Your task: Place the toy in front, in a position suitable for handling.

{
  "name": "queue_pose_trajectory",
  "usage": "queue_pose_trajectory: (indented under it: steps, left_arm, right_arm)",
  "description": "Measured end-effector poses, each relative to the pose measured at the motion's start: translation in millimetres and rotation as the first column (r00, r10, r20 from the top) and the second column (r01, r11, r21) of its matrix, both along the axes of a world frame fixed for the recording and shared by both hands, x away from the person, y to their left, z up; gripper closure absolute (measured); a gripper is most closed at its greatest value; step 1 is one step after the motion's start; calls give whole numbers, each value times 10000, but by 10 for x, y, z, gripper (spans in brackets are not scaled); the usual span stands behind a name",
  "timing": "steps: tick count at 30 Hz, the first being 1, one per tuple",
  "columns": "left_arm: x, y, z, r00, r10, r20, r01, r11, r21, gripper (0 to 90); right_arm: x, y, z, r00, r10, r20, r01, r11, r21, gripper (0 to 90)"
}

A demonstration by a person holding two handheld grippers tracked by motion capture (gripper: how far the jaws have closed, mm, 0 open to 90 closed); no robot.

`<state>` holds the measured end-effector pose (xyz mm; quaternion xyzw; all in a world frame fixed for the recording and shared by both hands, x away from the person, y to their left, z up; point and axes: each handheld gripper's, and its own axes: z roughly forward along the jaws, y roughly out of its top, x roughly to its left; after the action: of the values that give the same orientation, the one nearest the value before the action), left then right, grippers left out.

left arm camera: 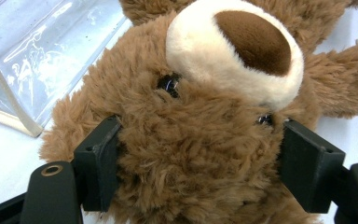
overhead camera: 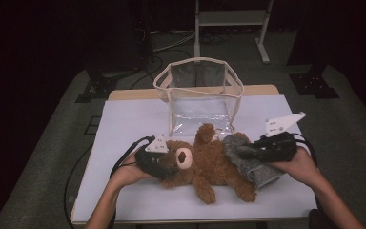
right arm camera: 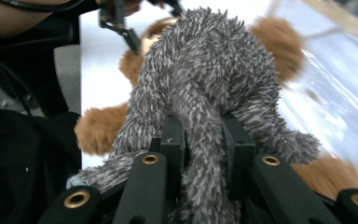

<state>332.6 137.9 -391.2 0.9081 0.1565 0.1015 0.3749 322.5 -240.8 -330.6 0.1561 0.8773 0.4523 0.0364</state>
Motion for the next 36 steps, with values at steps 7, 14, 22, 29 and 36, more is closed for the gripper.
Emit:
queue_pose_trajectory:
  steps: [7, 14, 22, 29, 36]
  left_arm:
    - [11, 6, -16, 9996, 244, -136, -247, 9996, -157, 234]
    - [5, 15, -23, 9999, 96, -55, -97, 9998, -167, 236]
    - [-2, 29, -29, 10000, -40, 32, 41, 9999, -140, 235]
    - [7, 41, -37, 9999, -109, 15, 110, 9997, -216, 233]
    - [13, 45, -42, 10000, -72, 17, 72, 9996, -270, 230]
  right_arm:
    - [19, 530, -184, 9941, 1050, 275, -1012, 9883, -1142, 732]
    - [-160, 250, -372, 9984, 505, 238, -489, 9967, -655, 731]
    - [-332, -178, -613, 9984, -567, -80, 564, 9979, -331, 729]
    - [-398, -389, -469, 9943, -1057, 143, 1052, 9939, 316, 729]
    - [-246, -94, -280, 9952, -613, 758, 583, 9975, 409, 728]
